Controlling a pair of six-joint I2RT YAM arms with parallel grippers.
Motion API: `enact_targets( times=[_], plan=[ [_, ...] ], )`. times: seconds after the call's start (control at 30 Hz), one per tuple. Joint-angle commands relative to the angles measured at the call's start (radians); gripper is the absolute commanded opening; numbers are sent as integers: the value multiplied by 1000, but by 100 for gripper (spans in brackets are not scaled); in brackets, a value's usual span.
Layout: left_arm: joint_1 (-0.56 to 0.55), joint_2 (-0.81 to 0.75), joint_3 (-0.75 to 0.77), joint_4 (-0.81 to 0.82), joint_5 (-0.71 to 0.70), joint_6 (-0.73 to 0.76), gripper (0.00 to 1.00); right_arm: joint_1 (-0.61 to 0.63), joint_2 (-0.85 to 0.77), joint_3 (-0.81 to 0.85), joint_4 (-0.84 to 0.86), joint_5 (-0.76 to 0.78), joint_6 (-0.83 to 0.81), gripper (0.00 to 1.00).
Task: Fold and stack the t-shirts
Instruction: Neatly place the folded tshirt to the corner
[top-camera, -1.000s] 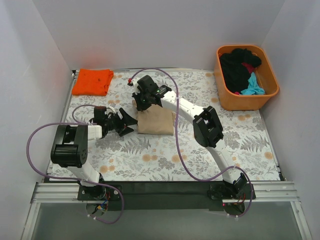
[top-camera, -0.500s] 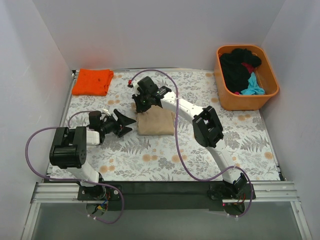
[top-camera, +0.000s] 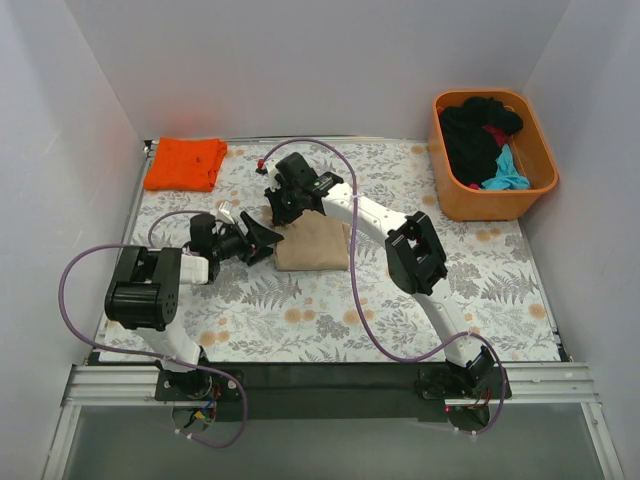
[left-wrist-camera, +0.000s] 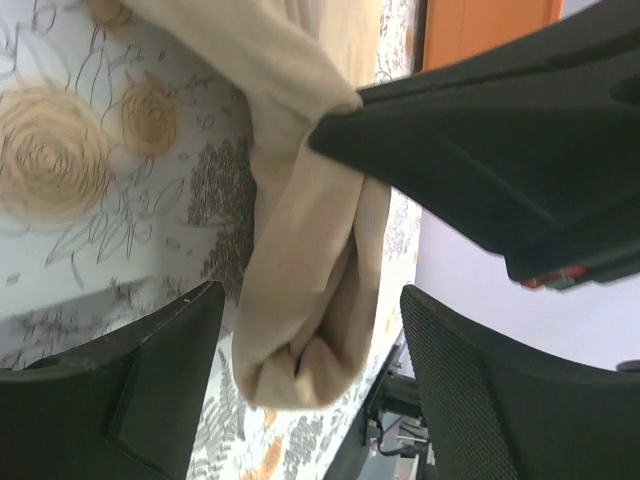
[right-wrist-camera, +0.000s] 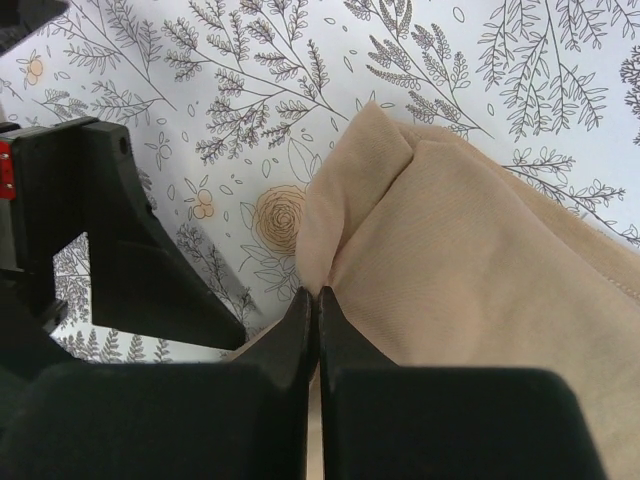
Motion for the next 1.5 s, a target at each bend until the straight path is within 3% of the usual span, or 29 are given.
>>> enact_targets(
  times=[0.0, 0.1, 0.23, 0.33, 0.63, 0.77, 1.03, 1.2, 1.33, 1.37, 1.43, 1.47],
  plan=[
    [-26, 30, 49, 26, -67, 22, 65, -2, -51, 17, 31, -31, 17, 1],
    [-55, 61, 75, 44, -99, 18, 63, -4, -50, 22, 32, -37, 25, 1],
    [-76, 98, 123, 25, -156, 16, 49, -4, -48, 32, 32, -20, 28, 1],
    [-76, 122, 143, 14, -176, 24, 45, -5, -48, 37, 36, -18, 33, 1],
    [-113, 200, 151, 176, -115, -37, 48, -7, -39, 54, 42, -17, 43, 1],
    [-119, 234, 122, 303, -77, -88, 60, -8, -36, 49, 40, -22, 46, 1],
    [-132, 231, 80, 385, -49, -136, 65, -10, -34, 46, 40, -17, 46, 1],
    [-132, 236, 94, 325, -83, -120, 64, -16, -41, 43, 43, -35, 56, 1],
    [-135, 282, 134, 268, -124, -131, 53, -16, -41, 52, 45, -32, 62, 1],
    [-135, 285, 151, 253, -130, -131, 43, -16, -44, 52, 45, -32, 60, 1],
    [-133, 282, 169, 218, -147, -107, 33, -17, -48, 52, 45, -29, 49, 1],
    [-133, 279, 177, 186, -152, -99, 29, -20, -51, 49, 45, -22, 46, 6]
  ],
)
